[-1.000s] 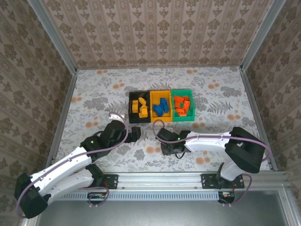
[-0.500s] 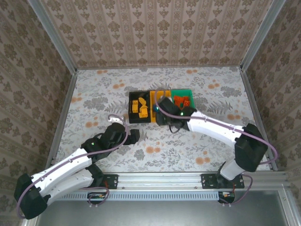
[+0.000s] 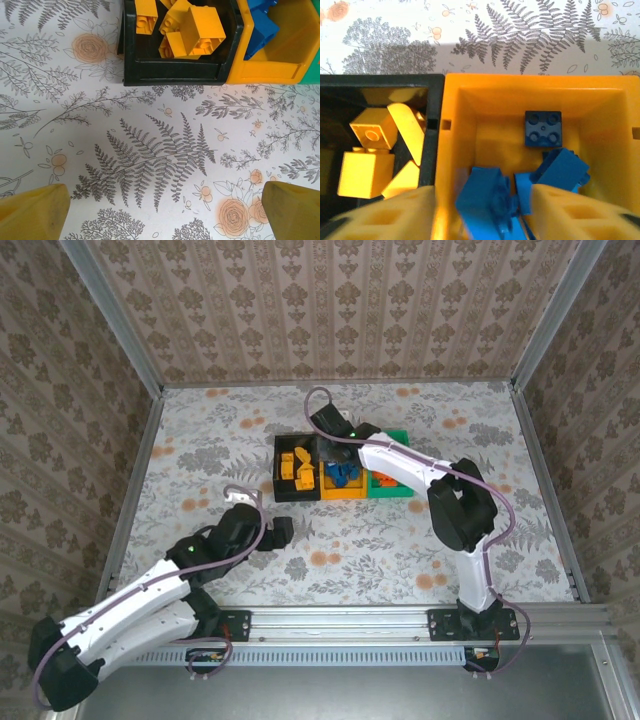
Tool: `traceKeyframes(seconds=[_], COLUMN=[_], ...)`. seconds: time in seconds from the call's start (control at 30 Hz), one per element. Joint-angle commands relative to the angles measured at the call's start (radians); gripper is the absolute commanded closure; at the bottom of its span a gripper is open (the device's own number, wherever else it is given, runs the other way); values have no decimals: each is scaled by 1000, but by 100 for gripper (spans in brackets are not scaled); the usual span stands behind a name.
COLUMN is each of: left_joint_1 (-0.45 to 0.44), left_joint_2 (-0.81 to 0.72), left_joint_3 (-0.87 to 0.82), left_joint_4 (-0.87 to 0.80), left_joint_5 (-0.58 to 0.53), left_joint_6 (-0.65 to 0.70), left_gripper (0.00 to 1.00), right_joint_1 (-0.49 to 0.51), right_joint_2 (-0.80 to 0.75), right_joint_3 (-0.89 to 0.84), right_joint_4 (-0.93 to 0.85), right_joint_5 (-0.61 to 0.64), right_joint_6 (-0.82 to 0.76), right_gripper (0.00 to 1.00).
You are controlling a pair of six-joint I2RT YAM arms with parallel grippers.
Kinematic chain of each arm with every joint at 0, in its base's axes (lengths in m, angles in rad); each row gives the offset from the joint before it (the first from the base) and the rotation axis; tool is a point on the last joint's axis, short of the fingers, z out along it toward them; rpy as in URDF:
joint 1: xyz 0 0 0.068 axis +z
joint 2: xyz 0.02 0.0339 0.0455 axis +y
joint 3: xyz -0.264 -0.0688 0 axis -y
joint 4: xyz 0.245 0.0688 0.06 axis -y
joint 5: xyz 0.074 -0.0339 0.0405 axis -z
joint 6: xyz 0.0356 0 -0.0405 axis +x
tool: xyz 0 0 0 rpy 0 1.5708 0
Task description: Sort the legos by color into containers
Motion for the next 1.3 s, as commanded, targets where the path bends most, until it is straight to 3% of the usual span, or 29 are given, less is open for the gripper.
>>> traceKeyframes(seconds=[0.0, 0.1, 0.33, 0.43, 0.53, 0.63, 0.8, 0.97, 1.07, 1.27], left_joint_1=[-2, -2, 0, 15, 32, 110, 369, 599, 657, 691], left_joint_2=[-28, -35, -33, 4, 71, 142, 260, 405, 500, 652], left_joint_3=[27, 61, 95, 84, 72, 84, 102, 119, 65, -48], left_joint_4=[-54, -69, -4, 112, 238, 334, 457, 502, 686, 1104], left_joint_5=[-53, -100, -277, -301, -384, -452, -405, -335, -297, -195], left_joint_6=[-13, 5, 81, 149, 254, 350, 539, 620, 691, 835], left_gripper=[0, 0, 0, 0, 0, 0, 0, 0, 0, 0], right_joint_1=[1, 2, 3, 4, 5, 5, -5, -36, -67, -144], right_joint_2=[-49, -157, -526, -630, -727, -788, -878, -884, -889, -935], right_joint_3=[32, -48, -438, -556, -635, -708, -819, -826, -834, -851], right_joint_4=[-7, 38, 235, 225, 166, 132, 160, 135, 139, 166], right_joint_5=[13, 13, -1, 62, 157, 227, 286, 319, 326, 289], right_joint_6=[-23, -19, -29, -17, 13, 45, 64, 39, 43, -10], right_gripper=[28, 19, 12, 0, 0, 0, 0, 0, 0, 0])
